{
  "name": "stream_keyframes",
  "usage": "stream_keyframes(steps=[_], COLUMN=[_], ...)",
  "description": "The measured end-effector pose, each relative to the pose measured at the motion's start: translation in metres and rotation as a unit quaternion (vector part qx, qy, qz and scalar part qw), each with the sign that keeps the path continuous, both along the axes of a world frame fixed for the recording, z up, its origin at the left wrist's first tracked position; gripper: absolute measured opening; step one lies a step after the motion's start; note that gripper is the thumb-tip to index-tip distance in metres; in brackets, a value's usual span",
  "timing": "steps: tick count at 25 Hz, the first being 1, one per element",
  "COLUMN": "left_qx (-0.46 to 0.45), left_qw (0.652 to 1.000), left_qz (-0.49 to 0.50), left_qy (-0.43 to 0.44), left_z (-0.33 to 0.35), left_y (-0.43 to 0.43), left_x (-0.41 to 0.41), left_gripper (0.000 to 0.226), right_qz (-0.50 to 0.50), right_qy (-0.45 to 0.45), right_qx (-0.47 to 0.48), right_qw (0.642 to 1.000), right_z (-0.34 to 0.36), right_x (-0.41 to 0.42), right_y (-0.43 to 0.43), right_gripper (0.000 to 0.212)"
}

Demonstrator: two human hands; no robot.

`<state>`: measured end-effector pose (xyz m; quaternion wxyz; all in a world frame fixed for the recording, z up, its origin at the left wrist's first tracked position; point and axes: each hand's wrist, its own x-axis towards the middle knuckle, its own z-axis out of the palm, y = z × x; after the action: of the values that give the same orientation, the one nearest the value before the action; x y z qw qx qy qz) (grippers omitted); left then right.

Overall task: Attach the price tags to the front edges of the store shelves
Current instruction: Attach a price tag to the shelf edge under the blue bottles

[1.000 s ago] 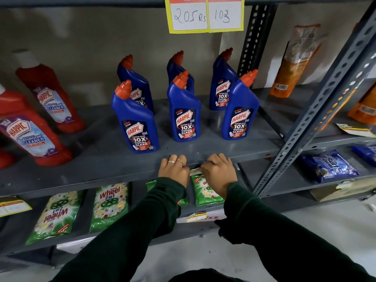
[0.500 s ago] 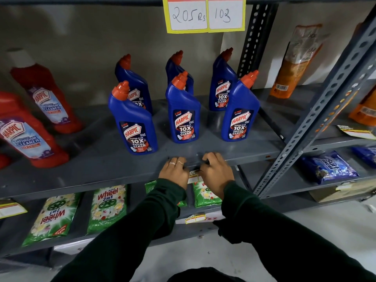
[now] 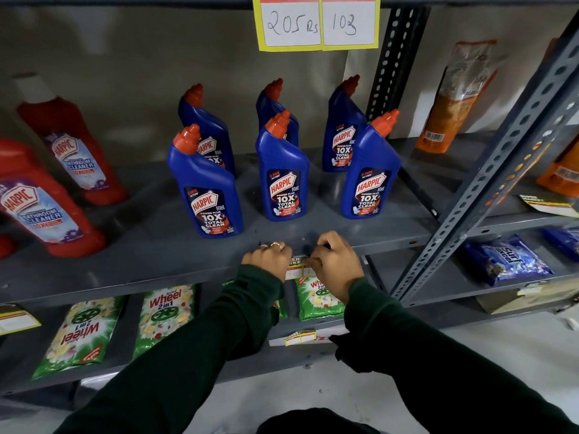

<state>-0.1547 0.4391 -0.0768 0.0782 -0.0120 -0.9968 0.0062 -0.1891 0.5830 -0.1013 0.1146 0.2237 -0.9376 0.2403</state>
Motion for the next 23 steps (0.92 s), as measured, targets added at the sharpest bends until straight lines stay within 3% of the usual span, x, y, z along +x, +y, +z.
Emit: stream_keyframes(steps=[2,5,7,10,13,16,20,23], left_qx=[0.004,0.115,0.135,0.123,0.062,-0.005,0.002,0.065], left_qw=[1.000,0.991,0.988,0.991,0.997,0.996,0.996,0.996], left_qz=[0.014,0.014,0.010,0.003,-0.046,-0.077,-0.075,-0.065], left_qy=[-0.002,-0.065,-0.081,-0.057,0.016,0.034,0.055,-0.024], left_z=[0.007,0.005,0.002,0.001,-0.002,-0.002,-0.002,0.004], left_y=[-0.002,-0.009,-0.011,-0.009,-0.008,-0.009,-0.009,-0.011], left_x=[-0.003,-0.012,-0.013,-0.013,-0.013,-0.011,-0.009,-0.004], left_gripper=[0.024,0.019,0.024,0.025,0.027,0.036,0.040,0.024], right_qz=[-0.002,-0.005,-0.005,-0.003,-0.004,0.005,0.006,0.008], right_qy=[0.009,-0.015,-0.024,-0.020,0.001,0.024,0.023,0.003], right_qx=[0.017,0.058,0.082,0.115,0.112,0.113,0.123,0.129], right_qw=[1.000,0.998,0.996,0.993,0.994,0.993,0.992,0.992], right_z=[0.005,0.009,0.011,0.012,0.008,0.005,0.007,0.012], right_x=[-0.003,-0.007,-0.009,-0.012,-0.012,-0.010,-0.009,-0.011], right_y=[0.003,0.005,0.005,0.007,0.008,0.009,0.007,0.008], right_gripper=[0.029,0.052,0.054,0.055,0.051,0.045,0.044,0.042])
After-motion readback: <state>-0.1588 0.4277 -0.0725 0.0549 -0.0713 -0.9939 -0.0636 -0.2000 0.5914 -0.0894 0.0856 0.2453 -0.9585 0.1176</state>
